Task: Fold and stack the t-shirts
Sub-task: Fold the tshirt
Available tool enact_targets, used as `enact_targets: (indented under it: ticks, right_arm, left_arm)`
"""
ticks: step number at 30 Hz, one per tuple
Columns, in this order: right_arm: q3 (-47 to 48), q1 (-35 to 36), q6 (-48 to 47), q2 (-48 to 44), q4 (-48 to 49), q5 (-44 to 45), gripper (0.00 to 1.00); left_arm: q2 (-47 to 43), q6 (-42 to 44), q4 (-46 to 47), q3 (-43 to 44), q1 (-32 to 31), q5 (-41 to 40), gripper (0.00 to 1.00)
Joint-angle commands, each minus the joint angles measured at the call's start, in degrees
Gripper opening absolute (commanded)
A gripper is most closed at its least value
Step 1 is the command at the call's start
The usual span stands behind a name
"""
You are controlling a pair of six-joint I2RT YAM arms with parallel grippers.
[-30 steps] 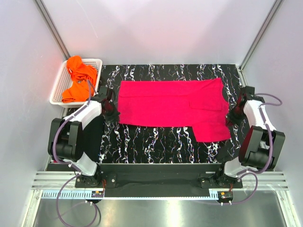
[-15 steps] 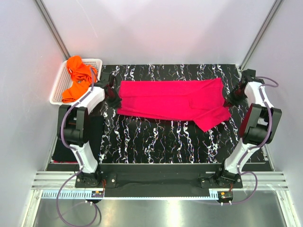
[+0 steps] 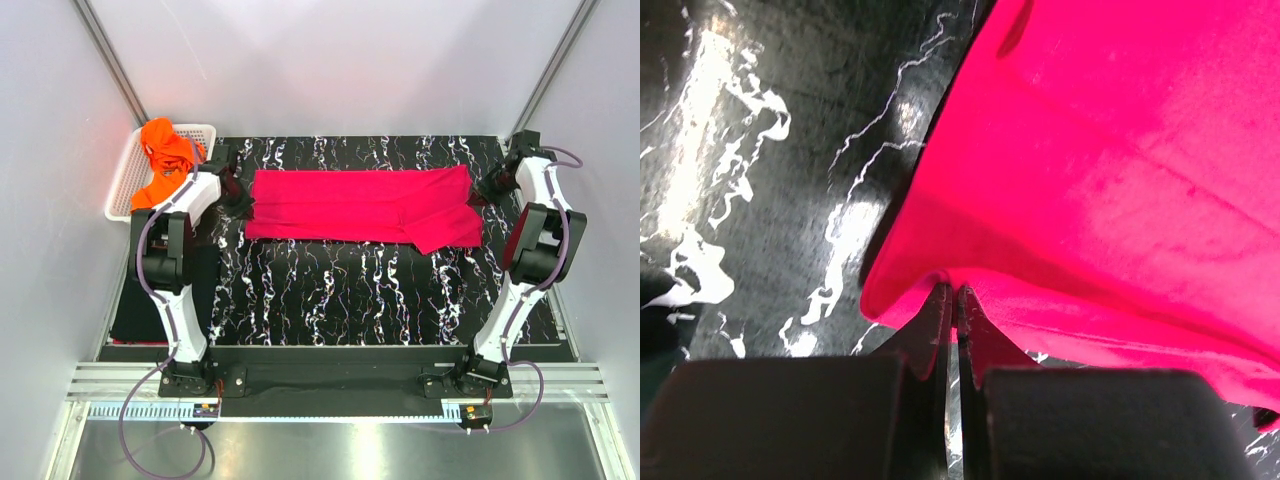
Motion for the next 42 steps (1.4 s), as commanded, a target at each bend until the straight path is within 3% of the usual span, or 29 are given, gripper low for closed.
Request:
enact_targets:
  ticks: [1,8,25,42]
  right_arm:
    - [5.3,0.1,0.9,1.1,0.0,-2.7,0.0]
    - [5.9,-0.4,2.1,-0.3,-1.0,-4.4,0.0]
    - [10.2,-1.8,4.0,6.1,1.3,-7.9,0.0]
    - [14.2,-2.2,6.7,9.1,2.6,-9.5,0.0]
  left_arm:
    - [0.8,0.1,-0.6,3.8,0.5,-0.1,0.0]
    - [0.7,0.9,-1.5,3.9,0.9,0.3,0.0]
    - [6.5,1.8,-2.0,12.6,1.8,1.7,0.0]
    - [9.1,1.9,-2.2,14.1,2.0,1.9,0.0]
